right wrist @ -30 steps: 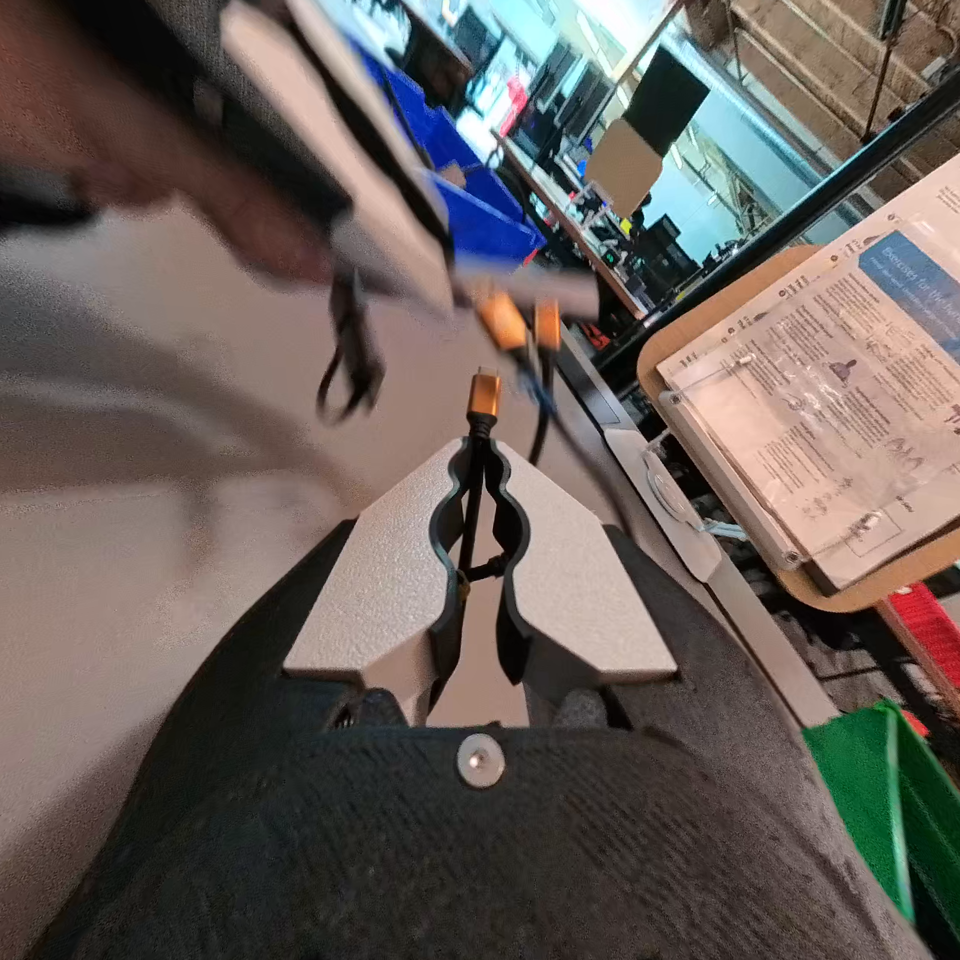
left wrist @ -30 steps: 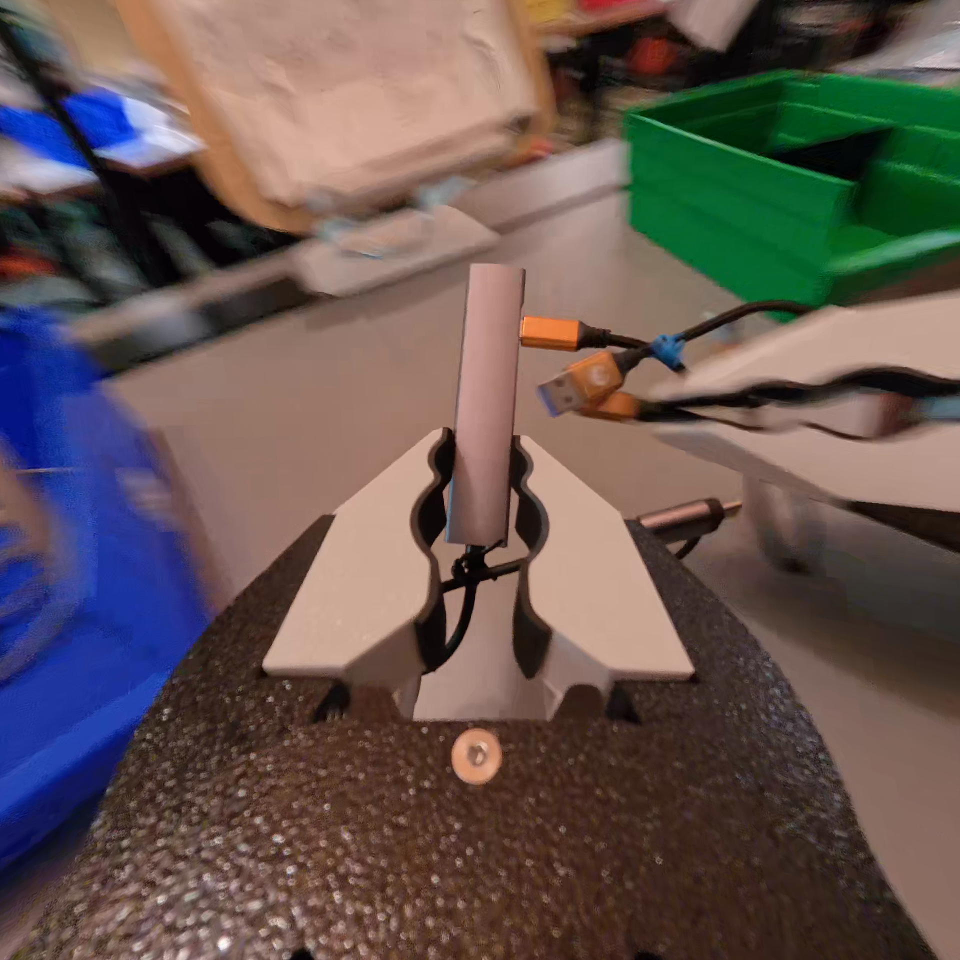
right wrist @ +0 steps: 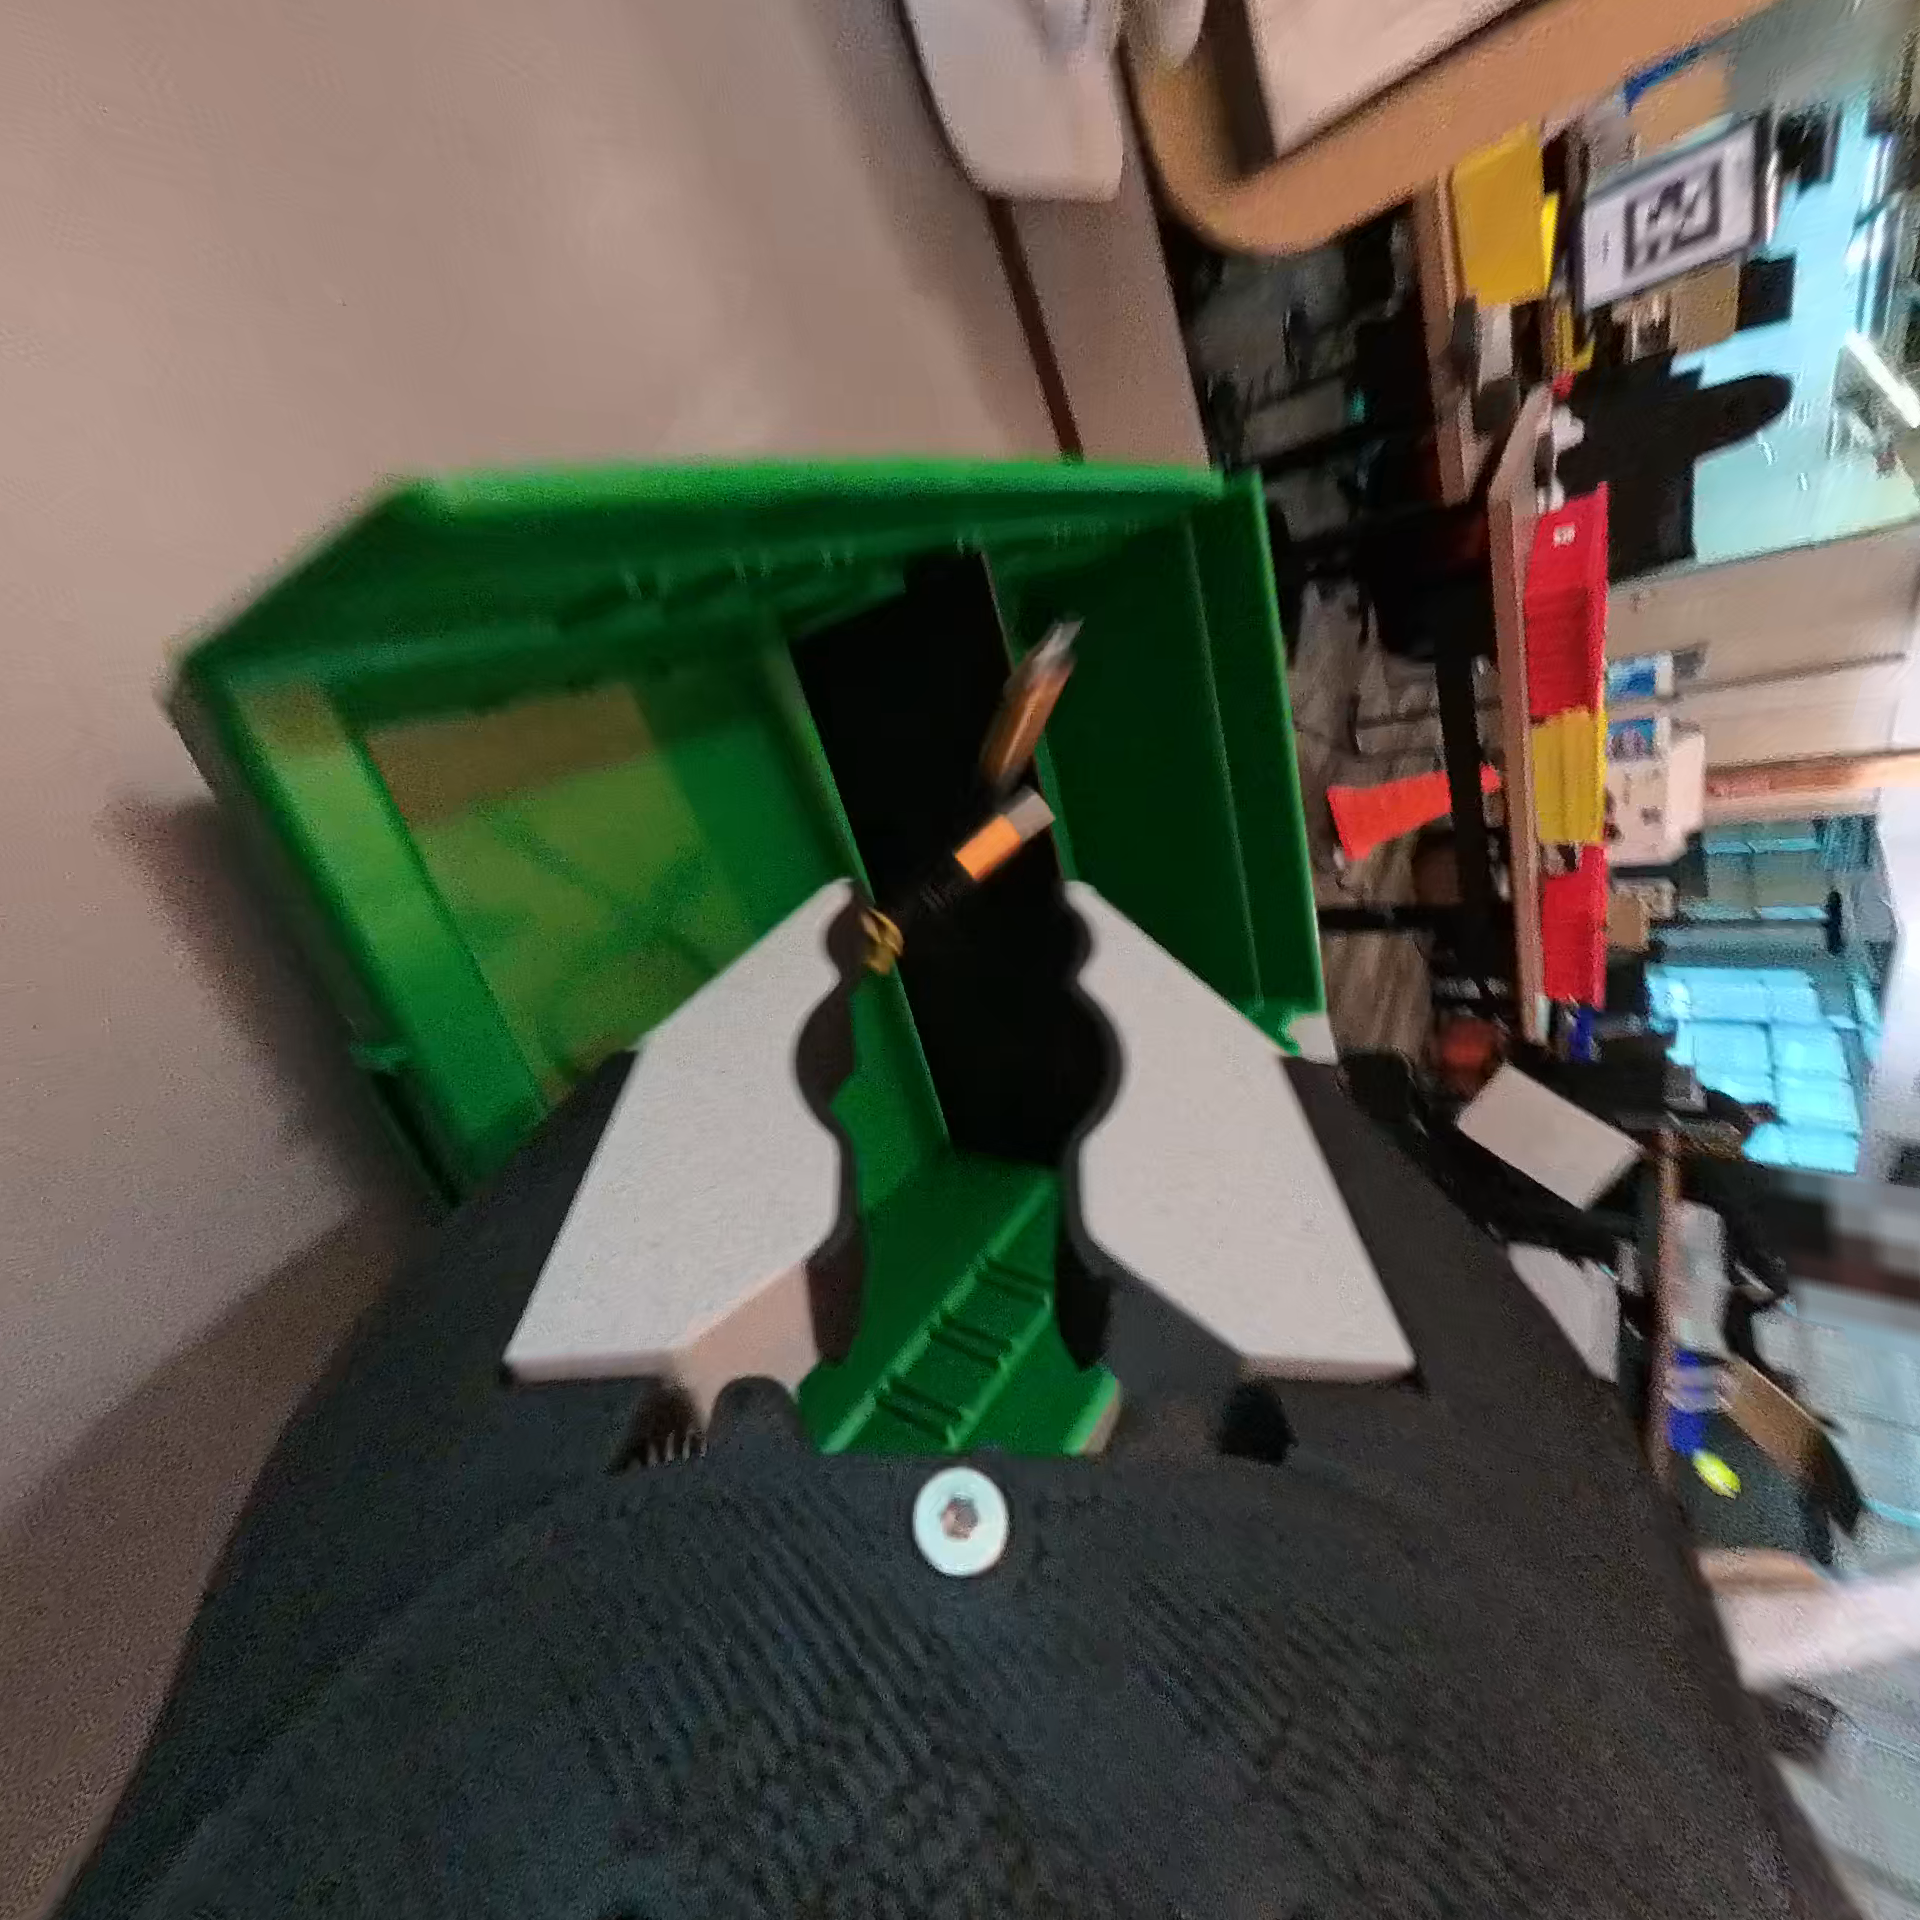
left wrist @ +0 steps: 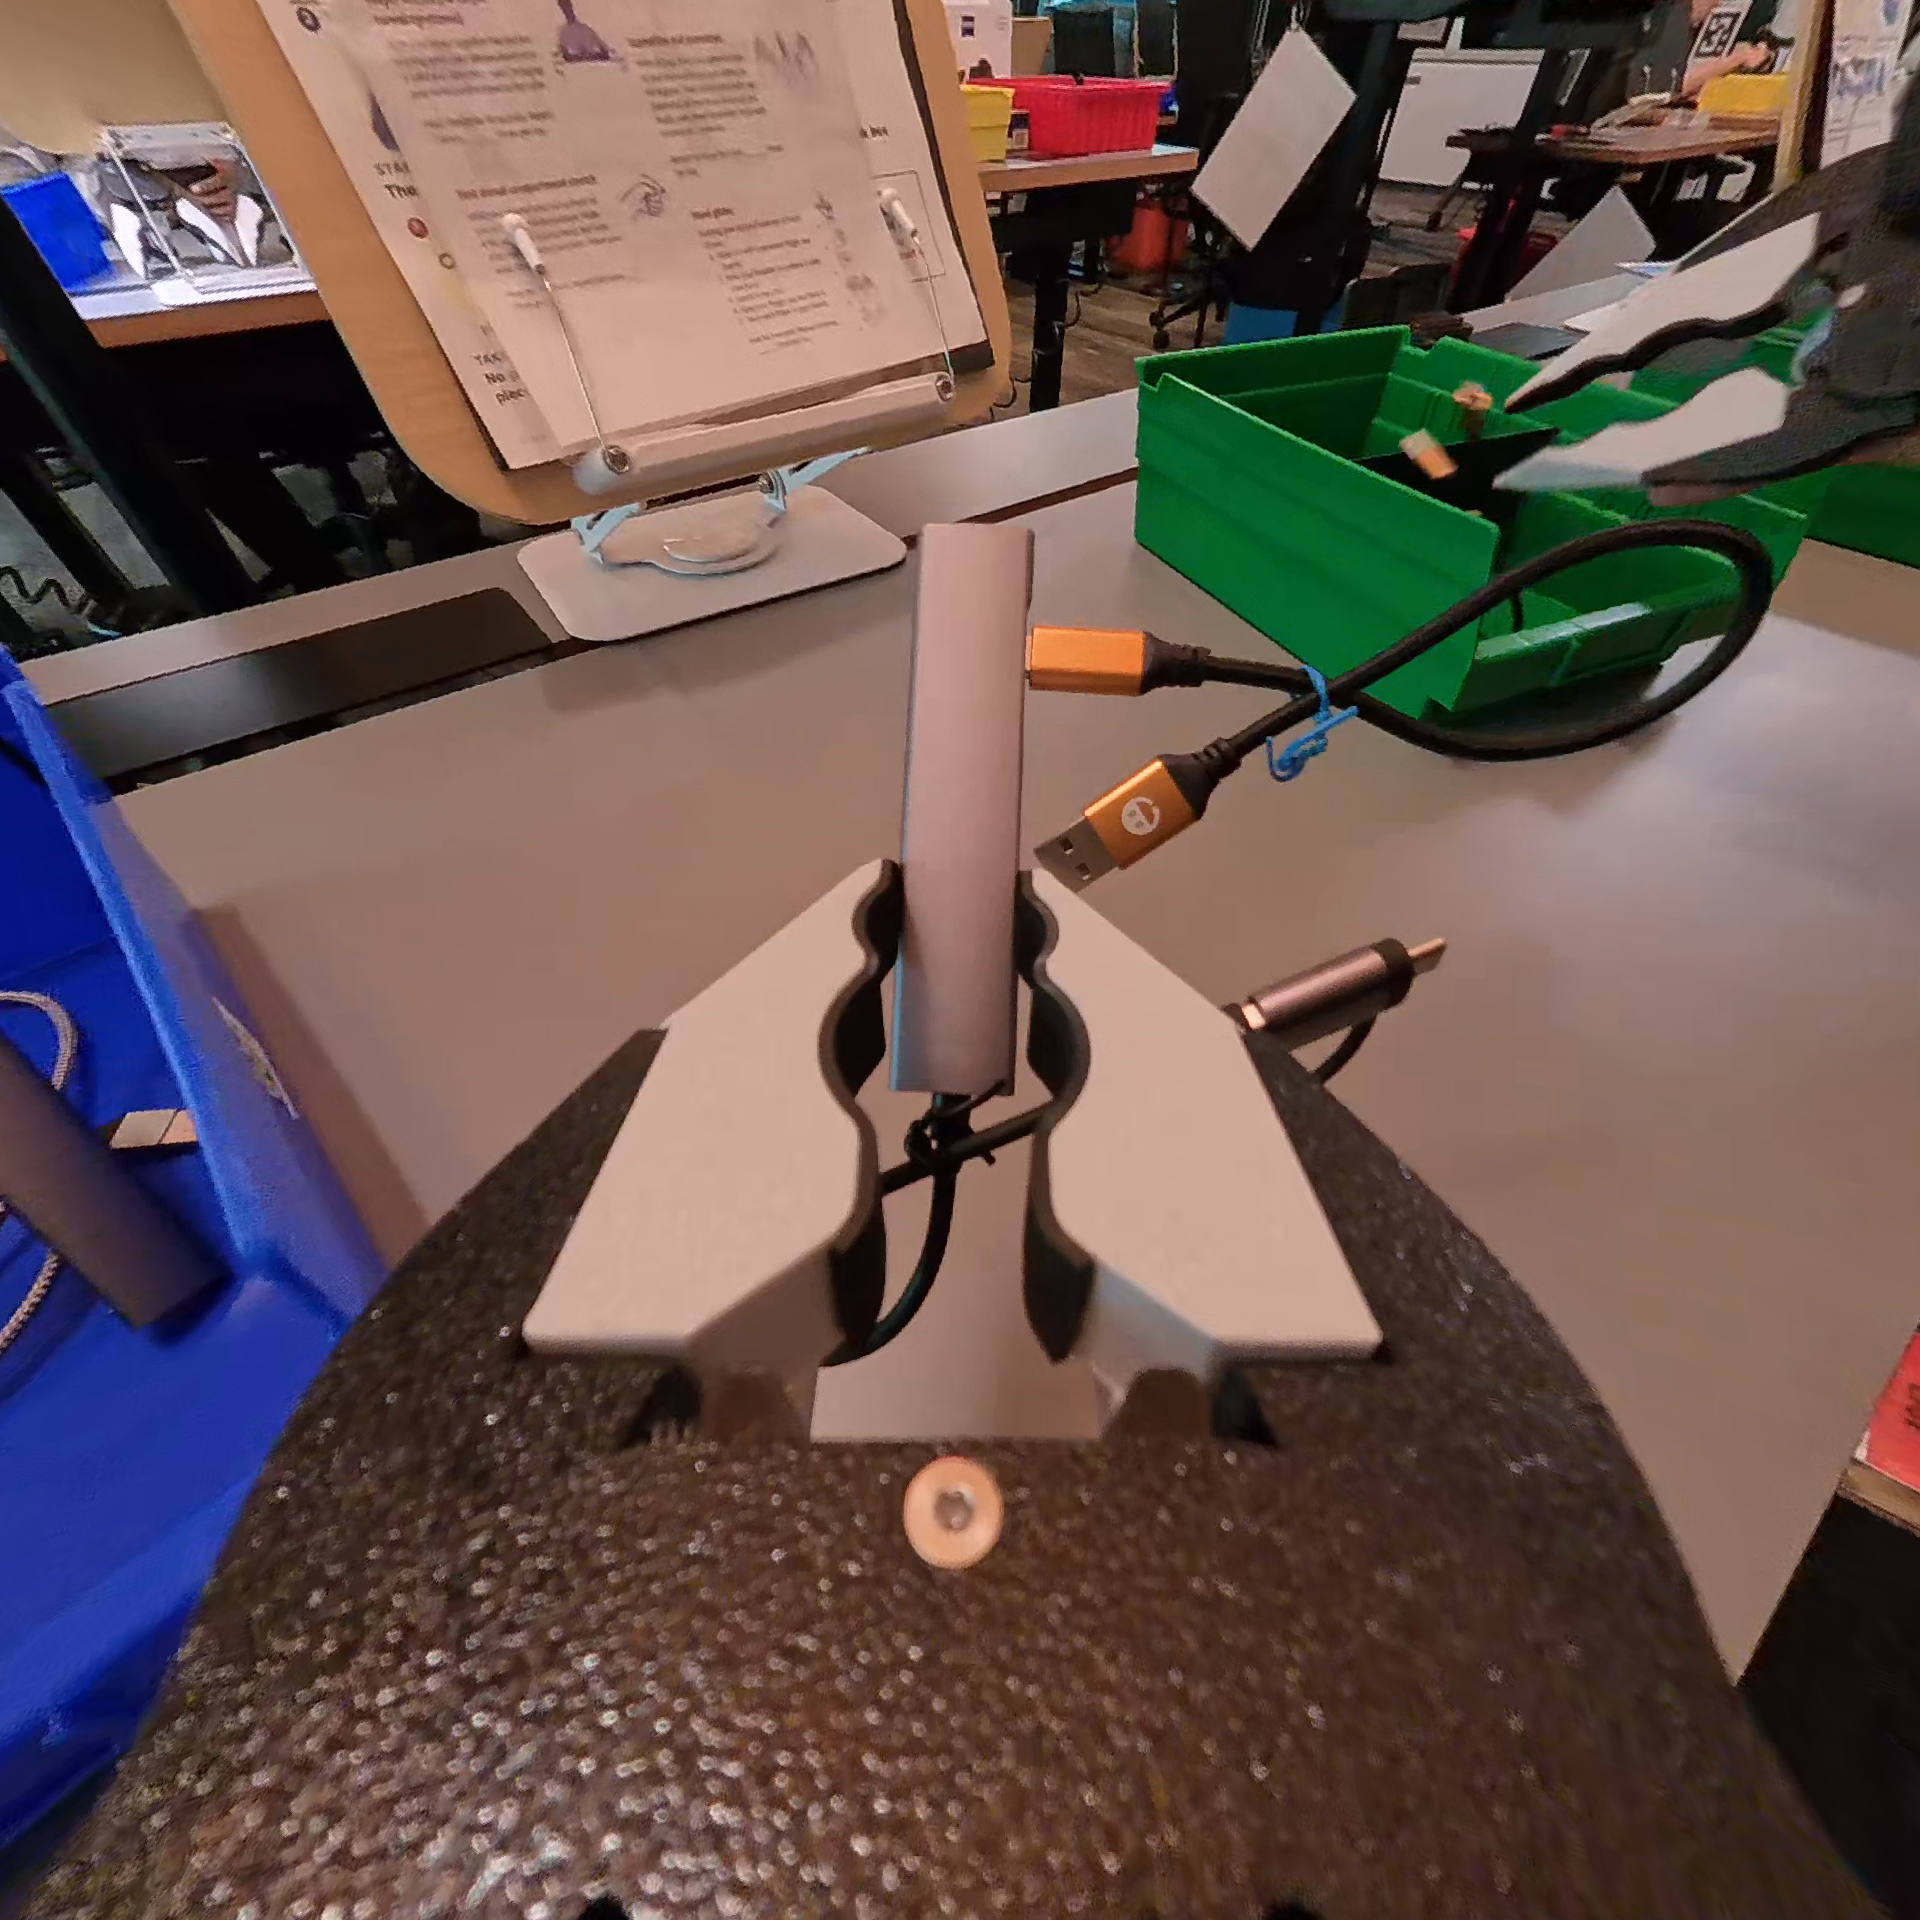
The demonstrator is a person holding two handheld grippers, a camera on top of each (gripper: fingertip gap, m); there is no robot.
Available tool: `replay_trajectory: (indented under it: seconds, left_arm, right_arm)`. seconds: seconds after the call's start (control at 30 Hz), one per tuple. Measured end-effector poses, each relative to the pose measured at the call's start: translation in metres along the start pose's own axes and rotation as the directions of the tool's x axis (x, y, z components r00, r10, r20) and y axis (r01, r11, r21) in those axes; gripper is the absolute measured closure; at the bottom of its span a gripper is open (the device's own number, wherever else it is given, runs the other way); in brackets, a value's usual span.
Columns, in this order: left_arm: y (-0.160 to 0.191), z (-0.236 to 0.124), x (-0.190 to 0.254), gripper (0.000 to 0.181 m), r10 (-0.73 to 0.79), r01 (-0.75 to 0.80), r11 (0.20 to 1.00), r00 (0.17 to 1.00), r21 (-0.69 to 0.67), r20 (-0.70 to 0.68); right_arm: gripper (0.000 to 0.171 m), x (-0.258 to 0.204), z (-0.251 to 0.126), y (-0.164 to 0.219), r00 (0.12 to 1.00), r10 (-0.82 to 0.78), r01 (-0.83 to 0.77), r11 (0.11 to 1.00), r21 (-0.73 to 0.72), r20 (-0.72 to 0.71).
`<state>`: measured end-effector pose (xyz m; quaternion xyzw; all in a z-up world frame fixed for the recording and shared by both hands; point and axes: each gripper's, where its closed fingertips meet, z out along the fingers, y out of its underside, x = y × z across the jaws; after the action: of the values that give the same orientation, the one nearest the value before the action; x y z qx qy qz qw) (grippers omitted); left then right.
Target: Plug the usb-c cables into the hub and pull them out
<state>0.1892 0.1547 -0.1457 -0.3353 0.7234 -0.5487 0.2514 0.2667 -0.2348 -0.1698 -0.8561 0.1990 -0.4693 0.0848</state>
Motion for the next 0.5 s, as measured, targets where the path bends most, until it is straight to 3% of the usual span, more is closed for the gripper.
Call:
replay_trajectory:
  seconds: [0.07,0.17,0.27,0.33,0.43,0.5]
  left_arm:
    - [0.003,0.001,0.000,0.162,-0.003,0.003,1.000,1.000,-0.011,-0.003]
    - [0.006,0.000,-0.002,0.162,-0.009,0.009,1.000,1.000,-0.016,-0.005]
    - [0.009,0.001,-0.003,0.162,-0.026,0.026,0.999,1.000,-0.022,-0.014]
    - [0.011,0.004,0.000,0.162,-0.029,0.028,0.999,0.999,-0.030,-0.024]
    - [0.017,0.009,0.010,0.162,-0.019,0.016,0.998,0.999,-0.063,-0.049]
    - [0.025,0.015,0.018,0.162,-0.019,0.012,0.994,0.997,-0.106,-0.068]
  right_arm:
    - [0.120,0.006,-0.003,0.009,0.997,0.078,-0.079,0.996,-0.044,-0.019]
    - [0.125,0.017,-0.028,-0.019,0.937,0.348,-0.347,0.924,0.162,0.020]
    - [0.119,0.010,-0.056,-0.048,0.870,0.482,-0.490,0.825,0.282,0.102]
    - [0.119,-0.017,-0.083,-0.096,0.842,0.476,-0.539,0.724,0.430,0.255]
    - [0.125,-0.067,-0.126,-0.179,0.800,0.392,-0.600,0.498,0.626,0.455]
    - [0.126,-0.101,-0.136,-0.217,0.805,0.340,-0.594,0.445,0.670,0.487]
